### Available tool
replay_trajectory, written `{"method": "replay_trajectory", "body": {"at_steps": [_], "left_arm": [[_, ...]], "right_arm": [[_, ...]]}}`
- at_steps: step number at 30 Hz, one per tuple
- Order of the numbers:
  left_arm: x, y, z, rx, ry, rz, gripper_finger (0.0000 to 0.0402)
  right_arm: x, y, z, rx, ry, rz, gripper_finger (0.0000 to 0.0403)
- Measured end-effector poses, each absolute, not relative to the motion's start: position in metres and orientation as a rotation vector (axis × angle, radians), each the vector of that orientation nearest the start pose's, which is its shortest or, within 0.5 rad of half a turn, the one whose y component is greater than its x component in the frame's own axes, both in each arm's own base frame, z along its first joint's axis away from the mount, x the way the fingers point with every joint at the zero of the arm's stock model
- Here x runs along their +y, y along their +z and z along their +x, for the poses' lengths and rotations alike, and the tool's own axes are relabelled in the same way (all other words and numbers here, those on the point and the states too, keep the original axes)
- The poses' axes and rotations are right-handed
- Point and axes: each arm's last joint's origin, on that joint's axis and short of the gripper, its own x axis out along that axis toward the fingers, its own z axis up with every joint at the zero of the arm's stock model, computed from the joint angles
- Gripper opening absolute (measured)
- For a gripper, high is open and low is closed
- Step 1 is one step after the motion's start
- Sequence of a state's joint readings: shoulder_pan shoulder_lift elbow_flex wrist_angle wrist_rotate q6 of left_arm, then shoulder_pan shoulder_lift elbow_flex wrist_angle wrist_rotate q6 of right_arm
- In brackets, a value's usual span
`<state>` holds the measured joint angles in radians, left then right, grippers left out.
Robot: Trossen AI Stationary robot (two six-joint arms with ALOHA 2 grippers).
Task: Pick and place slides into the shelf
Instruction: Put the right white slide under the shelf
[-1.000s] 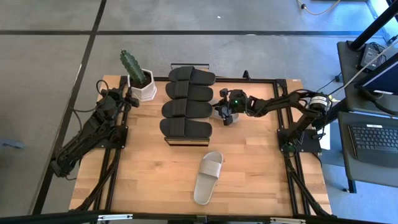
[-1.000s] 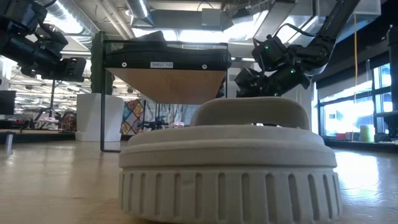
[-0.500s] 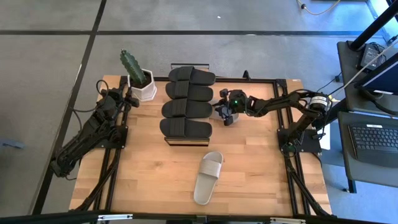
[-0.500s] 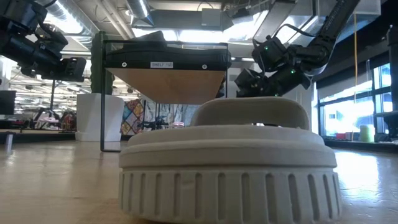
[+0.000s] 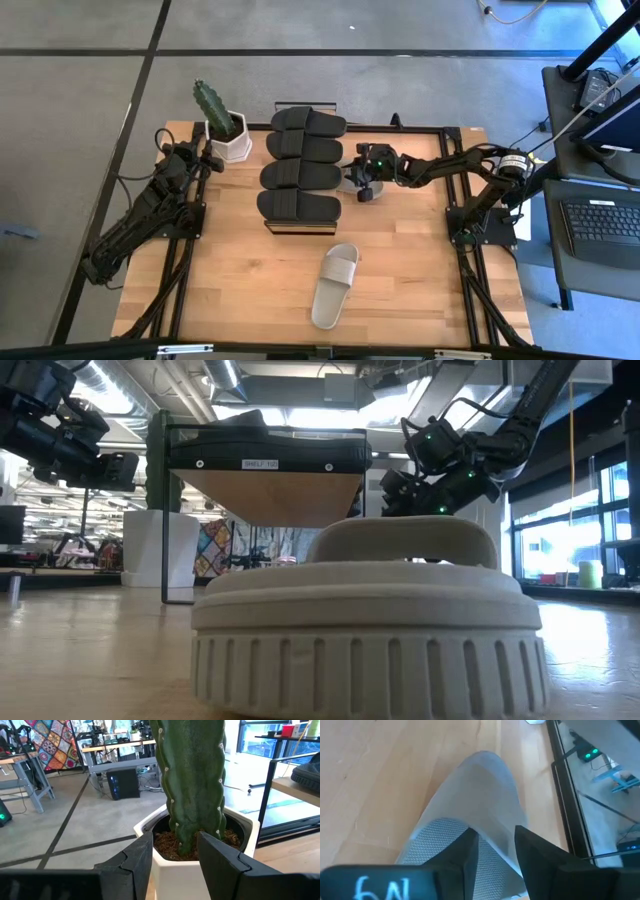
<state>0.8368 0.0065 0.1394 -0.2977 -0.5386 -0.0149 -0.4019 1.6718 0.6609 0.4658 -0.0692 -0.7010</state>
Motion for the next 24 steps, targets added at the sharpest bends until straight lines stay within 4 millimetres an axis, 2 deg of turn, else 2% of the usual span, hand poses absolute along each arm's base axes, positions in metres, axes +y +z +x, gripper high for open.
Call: {"method": "replay_trajectory", "body": {"at_steps": [10,20,24], "left_arm": [[0.071,0.182,0.044,0.166,1.373,-0.039,0.0147],[0.071,0.182,0.044,0.166,1.373,-0.039,0.0147],[0.071,0.182,0.044,0.166,1.373,-0.039,0.0147]], "right_arm": [[-0.112,0.139,0.289,0.676,-0.077,-0.524,0.0128],[-0.105,0.159,0.307,0.888,-0.069,-0.532,0.013],[-0.099,0.169,0.314,0.934,-0.034,-0.526,0.0153]]}}
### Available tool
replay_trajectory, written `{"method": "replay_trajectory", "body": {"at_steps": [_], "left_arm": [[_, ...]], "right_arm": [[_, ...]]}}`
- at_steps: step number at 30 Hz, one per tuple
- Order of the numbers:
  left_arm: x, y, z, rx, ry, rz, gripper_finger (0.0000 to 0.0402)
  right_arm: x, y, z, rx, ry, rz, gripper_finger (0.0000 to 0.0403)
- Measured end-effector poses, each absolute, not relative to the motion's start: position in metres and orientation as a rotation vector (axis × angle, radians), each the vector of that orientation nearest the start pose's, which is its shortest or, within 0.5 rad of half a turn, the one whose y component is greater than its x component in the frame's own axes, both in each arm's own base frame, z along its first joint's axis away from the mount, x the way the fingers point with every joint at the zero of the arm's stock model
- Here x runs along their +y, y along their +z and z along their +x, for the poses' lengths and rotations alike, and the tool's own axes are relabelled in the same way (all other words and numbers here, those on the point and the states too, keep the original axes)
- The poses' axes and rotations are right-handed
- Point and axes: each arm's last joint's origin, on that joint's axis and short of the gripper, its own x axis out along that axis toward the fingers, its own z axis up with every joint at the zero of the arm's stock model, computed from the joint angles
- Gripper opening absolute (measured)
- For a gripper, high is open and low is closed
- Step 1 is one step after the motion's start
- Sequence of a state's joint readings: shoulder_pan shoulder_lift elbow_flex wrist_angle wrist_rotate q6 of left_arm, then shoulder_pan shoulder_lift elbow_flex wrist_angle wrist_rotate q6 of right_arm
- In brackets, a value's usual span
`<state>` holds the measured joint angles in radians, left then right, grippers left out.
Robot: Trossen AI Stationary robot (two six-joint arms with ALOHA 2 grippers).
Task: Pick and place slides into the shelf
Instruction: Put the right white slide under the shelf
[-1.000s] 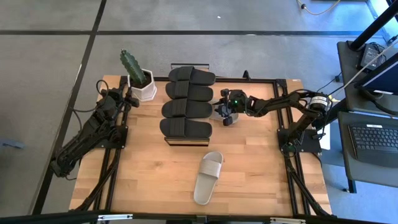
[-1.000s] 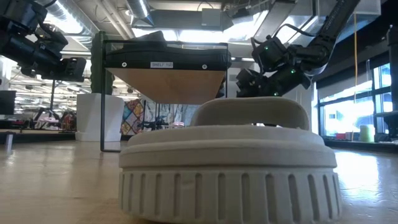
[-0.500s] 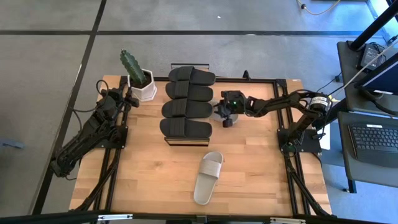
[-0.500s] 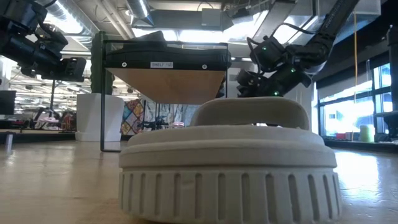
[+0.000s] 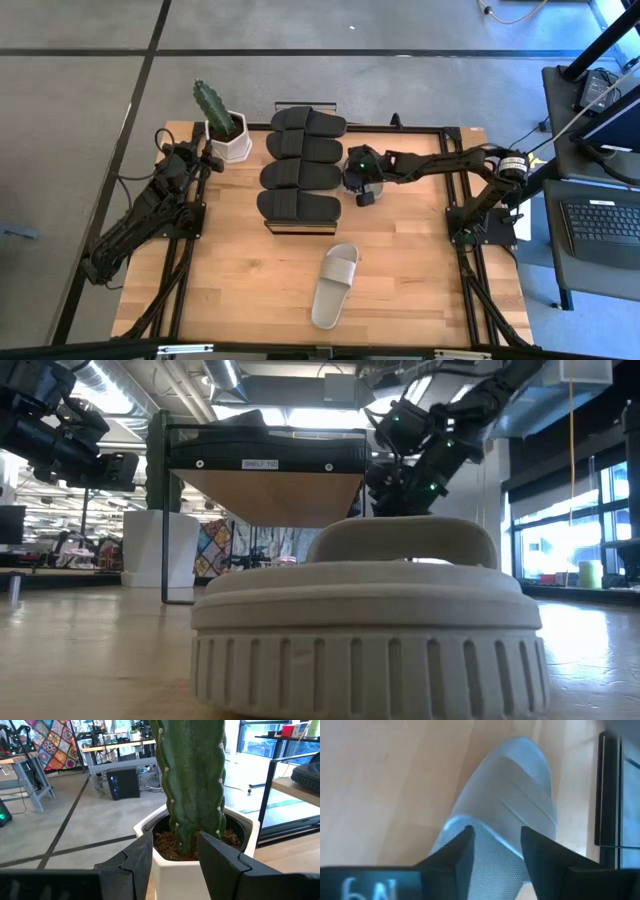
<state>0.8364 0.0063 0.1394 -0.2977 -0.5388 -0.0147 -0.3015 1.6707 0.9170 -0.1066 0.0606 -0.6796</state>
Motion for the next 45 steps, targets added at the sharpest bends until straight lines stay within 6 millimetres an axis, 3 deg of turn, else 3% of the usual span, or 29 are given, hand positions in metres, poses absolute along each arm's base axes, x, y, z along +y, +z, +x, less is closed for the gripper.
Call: {"method": "replay_trajectory", "body": {"at_steps": [4,10,17,23,30,36,45], "left_arm": [[0.071,0.182,0.044,0.166,1.373,-0.039,0.0147],[0.071,0.182,0.044,0.167,1.374,-0.039,0.0147],[0.071,0.182,0.044,0.167,1.374,-0.039,0.0147],[0.071,0.182,0.044,0.166,1.374,-0.039,0.0147],[0.071,0.182,0.044,0.167,1.373,-0.039,0.0147],[0.071,0.182,0.044,0.167,1.373,-0.039,0.0147],[0.071,0.182,0.044,0.167,1.374,-0.039,0.0147]], "right_arm": [[-0.097,0.18,0.319,0.963,-0.039,-0.465,0.0199],[-0.095,0.194,0.312,1.164,-0.059,-0.266,0.025],[-0.087,0.194,0.287,1.428,-0.193,0.055,0.0259],[-0.081,0.176,0.265,1.587,-0.31,0.221,0.0258],[-0.085,0.15,0.265,1.434,-0.351,0.239,0.0259],[-0.099,0.15,0.268,1.342,-0.404,0.274,0.0259],[-0.122,0.156,0.281,1.135,-0.41,0.193,0.0259]]}}
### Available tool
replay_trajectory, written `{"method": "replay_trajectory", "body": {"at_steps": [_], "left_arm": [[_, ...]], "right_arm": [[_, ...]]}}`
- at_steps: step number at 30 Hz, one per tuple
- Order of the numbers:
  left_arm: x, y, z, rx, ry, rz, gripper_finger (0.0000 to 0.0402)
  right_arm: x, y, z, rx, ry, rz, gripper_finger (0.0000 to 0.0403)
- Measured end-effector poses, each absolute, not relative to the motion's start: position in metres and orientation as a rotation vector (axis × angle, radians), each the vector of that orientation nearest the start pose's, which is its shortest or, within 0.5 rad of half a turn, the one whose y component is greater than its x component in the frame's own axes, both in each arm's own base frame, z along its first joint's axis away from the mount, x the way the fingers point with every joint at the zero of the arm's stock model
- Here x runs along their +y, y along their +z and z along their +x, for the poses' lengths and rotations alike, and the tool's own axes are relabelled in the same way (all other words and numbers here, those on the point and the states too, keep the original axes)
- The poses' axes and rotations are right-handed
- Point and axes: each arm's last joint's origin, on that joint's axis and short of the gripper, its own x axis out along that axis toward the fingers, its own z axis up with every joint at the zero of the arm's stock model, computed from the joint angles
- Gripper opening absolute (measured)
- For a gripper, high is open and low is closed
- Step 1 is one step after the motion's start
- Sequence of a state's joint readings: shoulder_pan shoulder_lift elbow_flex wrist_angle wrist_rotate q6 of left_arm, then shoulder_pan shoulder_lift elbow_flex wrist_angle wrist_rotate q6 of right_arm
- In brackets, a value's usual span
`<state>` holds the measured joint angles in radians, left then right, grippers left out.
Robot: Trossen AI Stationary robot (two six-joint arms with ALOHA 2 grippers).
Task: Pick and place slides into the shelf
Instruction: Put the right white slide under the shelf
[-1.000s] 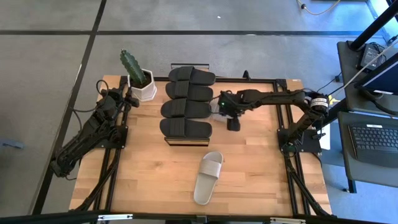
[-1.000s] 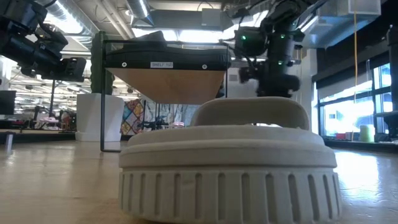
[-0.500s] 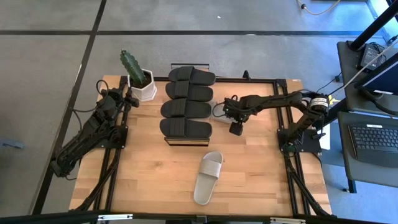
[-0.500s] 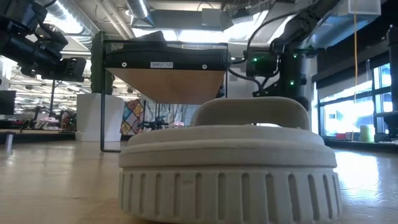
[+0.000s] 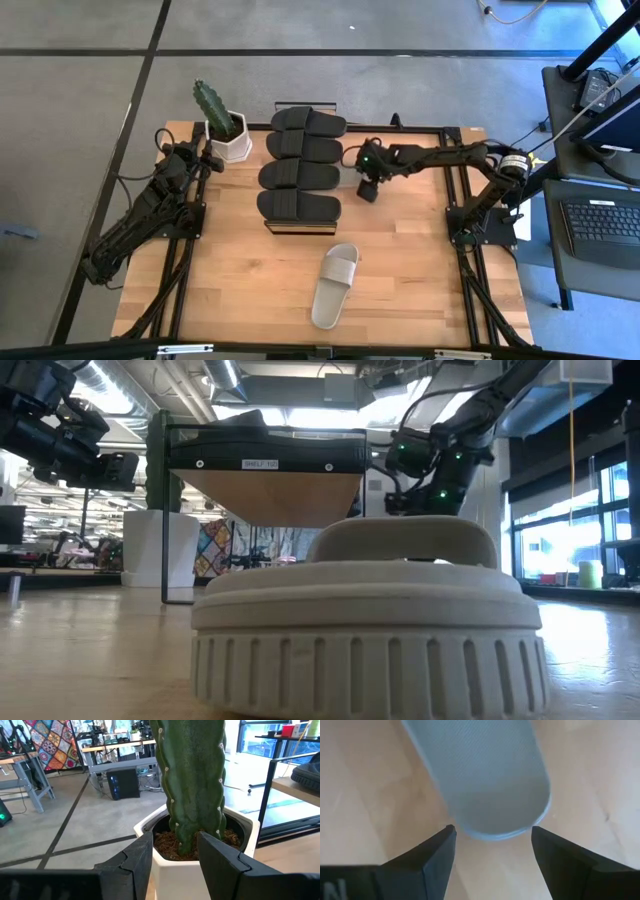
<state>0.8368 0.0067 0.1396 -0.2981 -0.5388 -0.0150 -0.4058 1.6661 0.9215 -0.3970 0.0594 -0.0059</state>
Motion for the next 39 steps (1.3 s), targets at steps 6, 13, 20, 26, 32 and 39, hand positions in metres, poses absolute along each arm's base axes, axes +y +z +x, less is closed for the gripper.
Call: {"method": "replay_trajectory", "body": {"at_steps": [6,13,20,26,32,39], "left_arm": [[0.071,0.182,0.044,0.166,1.373,-0.039,0.0147],[0.071,0.182,0.044,0.166,1.373,-0.039,0.0147],[0.071,0.182,0.044,0.167,1.374,-0.039,0.0147],[0.071,0.182,0.044,0.167,1.373,-0.039,0.0147],[0.071,0.182,0.044,0.167,1.373,-0.039,0.0147],[0.071,0.182,0.044,0.167,1.373,-0.039,0.0147]], "right_arm": [[-0.132,0.157,0.278,1.119,-0.417,0.17,0.0259],[-0.141,0.155,0.268,1.202,-0.373,0.1,0.0259],[-0.16,0.156,0.26,1.189,-0.348,0.042,0.0259],[-0.167,0.157,0.258,1.14,-0.271,0.06,0.0259],[-0.164,0.158,0.263,1.09,-0.217,0.072,0.0259],[-0.162,0.158,0.263,1.097,-0.217,0.094,0.0259]]}}
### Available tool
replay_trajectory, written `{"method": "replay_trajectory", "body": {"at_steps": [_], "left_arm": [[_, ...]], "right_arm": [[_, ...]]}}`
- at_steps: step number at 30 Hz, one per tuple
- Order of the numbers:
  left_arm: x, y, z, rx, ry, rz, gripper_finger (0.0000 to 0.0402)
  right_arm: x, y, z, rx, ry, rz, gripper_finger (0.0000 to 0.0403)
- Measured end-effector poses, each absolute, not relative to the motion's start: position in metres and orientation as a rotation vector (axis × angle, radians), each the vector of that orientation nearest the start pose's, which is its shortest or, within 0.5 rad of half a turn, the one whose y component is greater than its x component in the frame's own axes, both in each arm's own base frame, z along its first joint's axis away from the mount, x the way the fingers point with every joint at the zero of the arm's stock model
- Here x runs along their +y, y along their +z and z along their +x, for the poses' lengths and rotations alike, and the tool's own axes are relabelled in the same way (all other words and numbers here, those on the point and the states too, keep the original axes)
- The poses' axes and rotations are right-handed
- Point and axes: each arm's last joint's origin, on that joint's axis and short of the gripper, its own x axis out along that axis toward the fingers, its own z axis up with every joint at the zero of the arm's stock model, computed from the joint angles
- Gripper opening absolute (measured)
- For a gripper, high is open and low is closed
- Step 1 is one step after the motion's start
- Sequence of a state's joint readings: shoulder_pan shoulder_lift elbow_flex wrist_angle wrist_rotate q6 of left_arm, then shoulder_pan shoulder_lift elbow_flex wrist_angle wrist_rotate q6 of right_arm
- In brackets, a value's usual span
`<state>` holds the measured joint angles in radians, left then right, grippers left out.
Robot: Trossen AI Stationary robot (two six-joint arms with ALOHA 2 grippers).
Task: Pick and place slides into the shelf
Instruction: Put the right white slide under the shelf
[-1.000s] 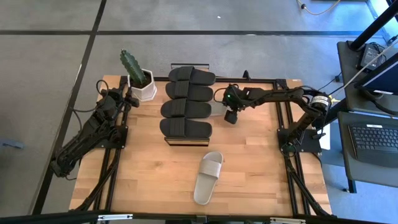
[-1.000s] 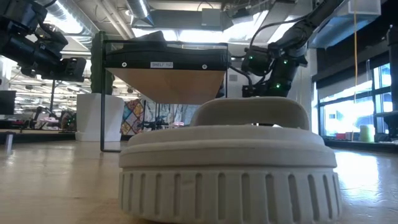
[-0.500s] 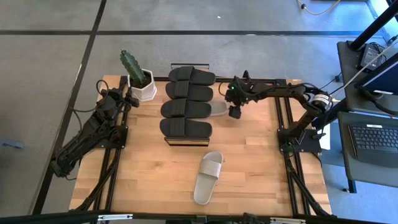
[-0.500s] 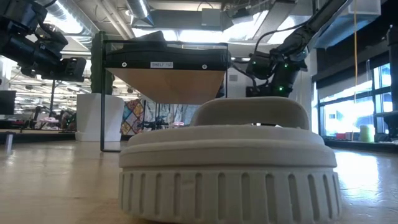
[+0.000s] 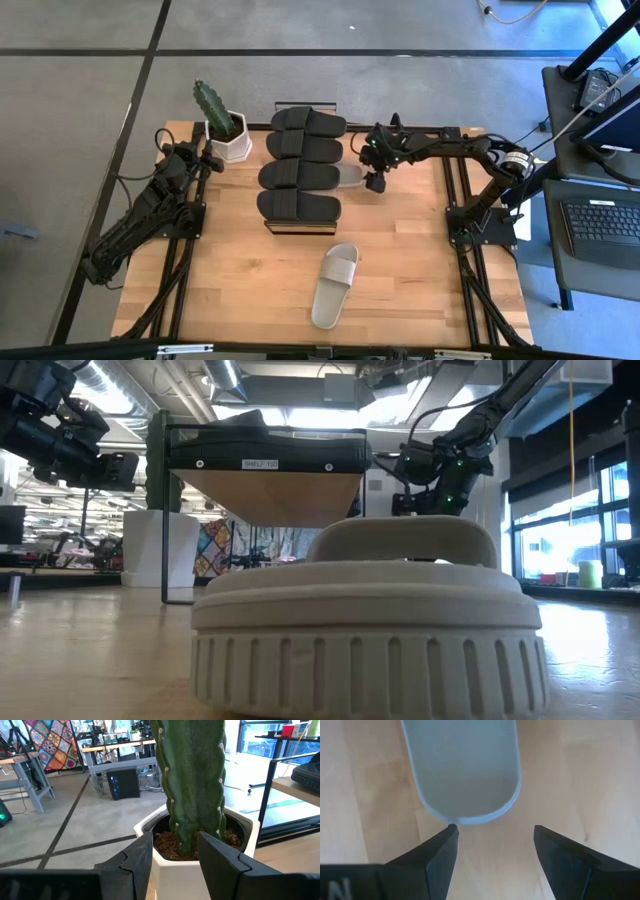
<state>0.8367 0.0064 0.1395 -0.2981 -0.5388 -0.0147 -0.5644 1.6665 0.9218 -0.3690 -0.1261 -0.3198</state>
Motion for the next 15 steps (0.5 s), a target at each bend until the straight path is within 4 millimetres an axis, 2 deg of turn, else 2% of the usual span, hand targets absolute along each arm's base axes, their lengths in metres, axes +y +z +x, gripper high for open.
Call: {"method": "replay_trajectory", "body": {"at_steps": [6,15], "left_arm": [[0.071,0.182,0.044,0.167,1.374,-0.039,0.0147],[0.071,0.182,0.044,0.167,1.374,-0.039,0.0147]], "right_arm": [[-0.16,0.154,0.26,1.14,-0.201,0.119,0.0259],[-0.161,0.133,0.269,1.159,-0.184,0.12,0.0259]]}}
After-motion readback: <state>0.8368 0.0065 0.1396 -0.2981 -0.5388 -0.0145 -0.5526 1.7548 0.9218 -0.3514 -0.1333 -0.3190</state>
